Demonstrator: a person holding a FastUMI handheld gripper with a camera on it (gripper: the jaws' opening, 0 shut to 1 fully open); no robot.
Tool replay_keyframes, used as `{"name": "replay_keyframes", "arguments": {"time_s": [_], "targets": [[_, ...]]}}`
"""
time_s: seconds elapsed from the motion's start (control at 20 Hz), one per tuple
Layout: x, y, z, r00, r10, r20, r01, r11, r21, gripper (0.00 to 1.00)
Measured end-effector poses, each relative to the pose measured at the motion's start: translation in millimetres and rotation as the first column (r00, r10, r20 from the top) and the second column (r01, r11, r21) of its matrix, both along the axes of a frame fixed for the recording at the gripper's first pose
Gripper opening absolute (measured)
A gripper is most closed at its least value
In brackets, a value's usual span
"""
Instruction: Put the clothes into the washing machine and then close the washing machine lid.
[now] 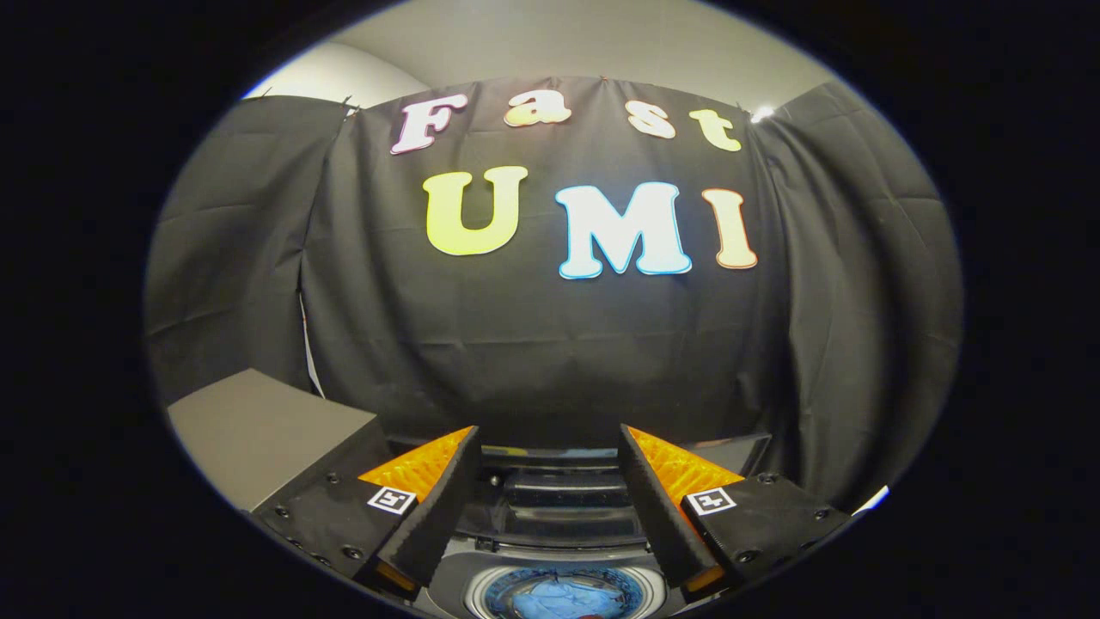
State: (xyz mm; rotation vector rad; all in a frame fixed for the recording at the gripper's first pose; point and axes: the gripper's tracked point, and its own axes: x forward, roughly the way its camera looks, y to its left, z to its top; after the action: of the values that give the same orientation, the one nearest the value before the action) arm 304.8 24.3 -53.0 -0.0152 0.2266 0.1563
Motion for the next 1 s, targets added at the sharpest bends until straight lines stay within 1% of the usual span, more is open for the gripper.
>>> {"name": "replay_keyframes", "arguments": {"time_s": [0.15, 0.3, 0.5, 0.55, 0.75, 1.0], "targets": [[31, 2, -9, 1.0, -0.02, -0.009, 0.02, 1.0, 0.024, 0.98], [55, -3, -19, 0.999, -0.054, -0.003, 0.054, 0.999, 0.0, 0.98], [72, -11, -39, 0.996, -0.078, -0.038, 0.078, 0.997, -0.01, 0.99], [71, -13, -46, 0.995, -0.082, -0.054, 0.082, 0.997, -0.006, 0.98], [66, -12, -43, 0.997, -0.076, -0.008, 0.076, 0.997, -0.014, 0.98], [45, -14, -40, 0.997, -0.067, 0.026, 0.068, 0.998, -0.003, 0.98]]}}
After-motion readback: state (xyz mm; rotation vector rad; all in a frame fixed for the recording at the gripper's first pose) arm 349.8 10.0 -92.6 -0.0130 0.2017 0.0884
